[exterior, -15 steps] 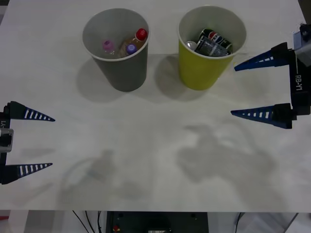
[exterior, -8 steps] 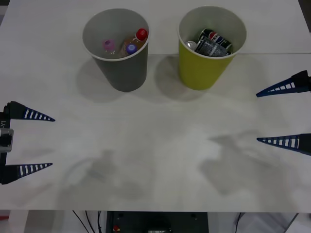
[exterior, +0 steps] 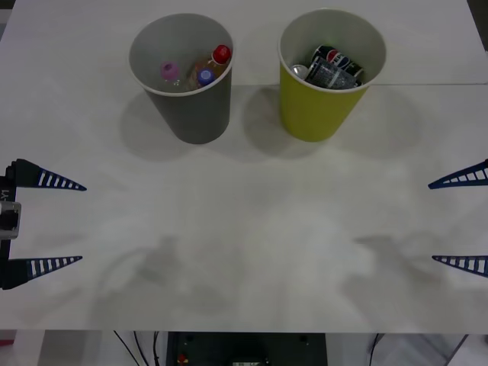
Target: Put the can into the green bin and the plastic bottle into the gray bin
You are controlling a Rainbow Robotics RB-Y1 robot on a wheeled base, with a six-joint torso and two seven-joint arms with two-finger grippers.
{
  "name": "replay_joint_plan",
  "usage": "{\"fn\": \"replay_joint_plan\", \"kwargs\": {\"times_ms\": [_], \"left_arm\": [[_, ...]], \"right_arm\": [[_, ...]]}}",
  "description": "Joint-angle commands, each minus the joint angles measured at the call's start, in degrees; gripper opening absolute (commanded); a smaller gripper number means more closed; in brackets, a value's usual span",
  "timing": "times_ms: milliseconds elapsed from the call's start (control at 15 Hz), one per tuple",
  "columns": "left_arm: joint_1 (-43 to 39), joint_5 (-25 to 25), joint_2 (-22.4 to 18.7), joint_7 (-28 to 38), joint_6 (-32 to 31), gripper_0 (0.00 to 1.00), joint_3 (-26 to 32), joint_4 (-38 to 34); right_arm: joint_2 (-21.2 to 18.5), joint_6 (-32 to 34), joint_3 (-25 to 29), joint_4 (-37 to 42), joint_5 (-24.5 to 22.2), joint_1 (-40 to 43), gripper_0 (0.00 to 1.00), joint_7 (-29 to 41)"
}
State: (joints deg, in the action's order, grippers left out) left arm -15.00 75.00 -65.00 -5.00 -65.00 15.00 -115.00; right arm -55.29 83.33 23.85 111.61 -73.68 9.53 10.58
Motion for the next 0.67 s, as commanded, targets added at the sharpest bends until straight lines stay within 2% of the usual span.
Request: {"fn": "replay_joint_plan", "kwargs": {"times_ms": [67, 333, 667], "left_arm": [[0.00, 0.00, 0.00, 0.00, 0.00, 1.00, 0.00, 0.00], [0.00, 0.00, 0.00, 0.00, 0.00, 1.00, 0.00, 0.00], [0.00, 0.00, 0.00, 0.00, 0.00, 1.00, 0.00, 0.00]], "right_arm": [[1.94, -0.01, 0.94, -0.08, -0.15, 2.16, 1.00, -1.08], [4.31, 0.16, 0.94, -0.08, -0.85, 3.13, 1.00, -3.02], [4.58, 0.16, 0.94, 0.01, -1.29, 3.13, 1.00, -3.28]]}}
